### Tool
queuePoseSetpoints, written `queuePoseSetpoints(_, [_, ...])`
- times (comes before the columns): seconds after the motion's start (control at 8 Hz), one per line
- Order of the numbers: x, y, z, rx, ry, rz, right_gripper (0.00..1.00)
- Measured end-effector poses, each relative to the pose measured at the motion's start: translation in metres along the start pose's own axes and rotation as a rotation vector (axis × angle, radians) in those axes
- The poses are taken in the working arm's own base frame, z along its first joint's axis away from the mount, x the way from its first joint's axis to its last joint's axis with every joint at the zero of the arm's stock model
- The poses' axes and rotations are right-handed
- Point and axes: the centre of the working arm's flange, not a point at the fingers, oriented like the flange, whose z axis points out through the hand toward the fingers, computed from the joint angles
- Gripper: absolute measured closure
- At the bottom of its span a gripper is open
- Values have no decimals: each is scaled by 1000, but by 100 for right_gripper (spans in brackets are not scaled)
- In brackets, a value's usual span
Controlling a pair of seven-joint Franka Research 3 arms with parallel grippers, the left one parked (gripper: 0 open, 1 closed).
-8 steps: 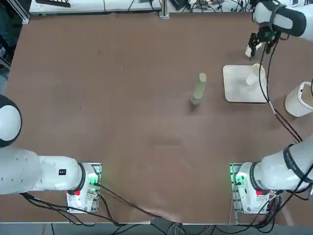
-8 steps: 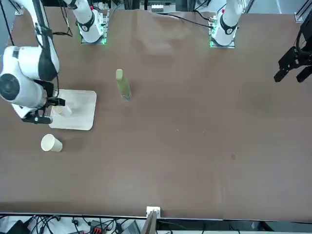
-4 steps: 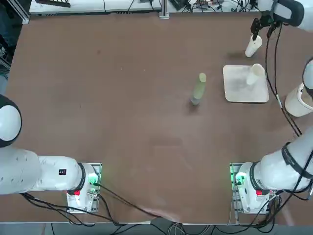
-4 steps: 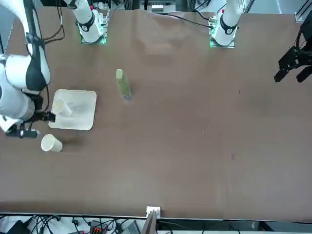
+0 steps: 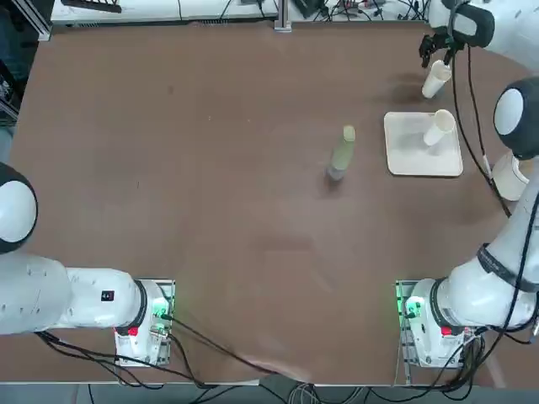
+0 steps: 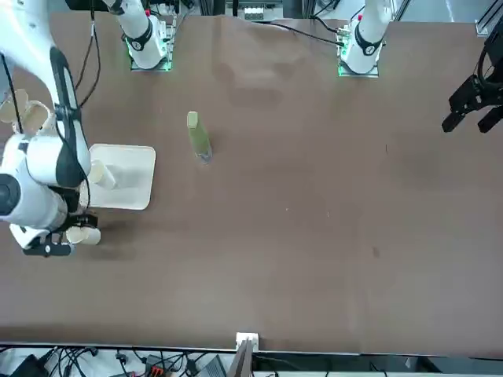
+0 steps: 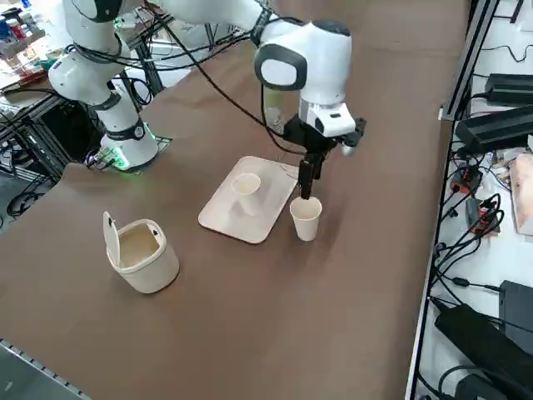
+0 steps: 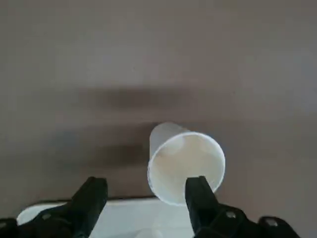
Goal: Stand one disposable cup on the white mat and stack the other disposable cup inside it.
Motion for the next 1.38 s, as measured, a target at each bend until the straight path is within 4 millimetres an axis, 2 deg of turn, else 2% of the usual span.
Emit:
queuePoseSetpoints(0.25, [2,-2,11,1,1,-3,7])
queuePoseSetpoints(0.62, [2,-5,30,2,-26,-8,27])
queuePoseSetpoints(0.75, [2,-5,33,2,-31,-9,36])
queuePoseSetpoints(1.12, [2,-5,33,2,-30,-8,96])
queuePoseSetpoints(1.38, [3,0,16,0,-24,-1,98])
